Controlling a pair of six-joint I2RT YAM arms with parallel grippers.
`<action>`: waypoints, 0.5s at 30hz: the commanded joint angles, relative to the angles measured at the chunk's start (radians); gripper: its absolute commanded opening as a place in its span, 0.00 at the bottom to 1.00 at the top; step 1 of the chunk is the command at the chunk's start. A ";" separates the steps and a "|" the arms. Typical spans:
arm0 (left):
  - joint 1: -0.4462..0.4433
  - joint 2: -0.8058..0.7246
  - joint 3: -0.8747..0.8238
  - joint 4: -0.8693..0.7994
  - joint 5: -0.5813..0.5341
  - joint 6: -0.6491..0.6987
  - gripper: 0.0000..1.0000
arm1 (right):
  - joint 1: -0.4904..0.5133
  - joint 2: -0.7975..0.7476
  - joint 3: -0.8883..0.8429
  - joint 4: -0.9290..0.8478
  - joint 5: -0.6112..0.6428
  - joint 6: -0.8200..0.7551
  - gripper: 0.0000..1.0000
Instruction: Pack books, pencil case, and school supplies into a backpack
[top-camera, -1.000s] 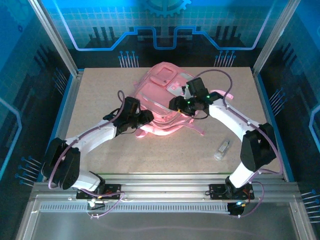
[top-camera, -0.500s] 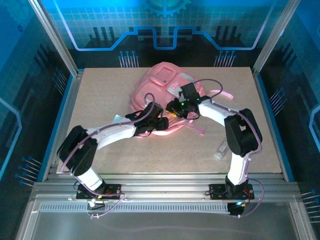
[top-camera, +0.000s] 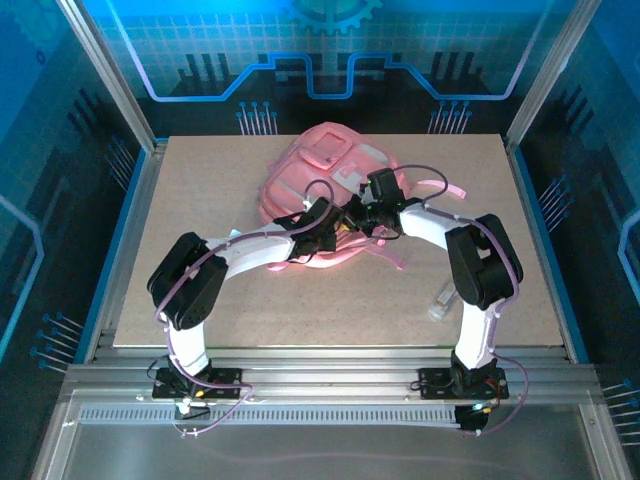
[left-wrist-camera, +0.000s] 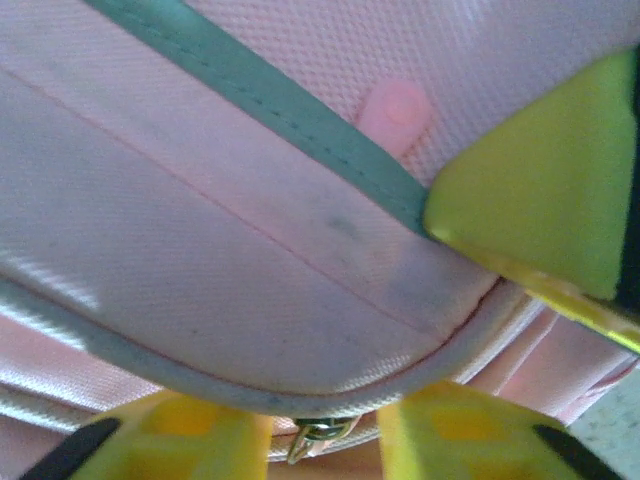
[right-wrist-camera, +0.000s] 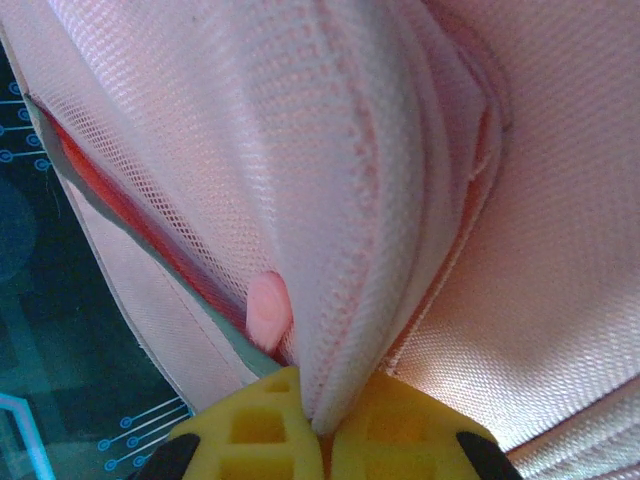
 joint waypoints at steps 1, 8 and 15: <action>0.004 0.042 0.050 0.005 -0.072 0.018 0.22 | -0.009 -0.030 -0.016 0.022 -0.037 -0.002 0.00; 0.022 0.005 0.044 -0.044 -0.077 0.039 0.00 | -0.027 -0.043 -0.001 -0.015 -0.035 -0.044 0.00; 0.127 -0.101 0.063 -0.222 0.154 0.217 0.00 | -0.078 -0.054 0.048 -0.179 -0.008 -0.212 0.00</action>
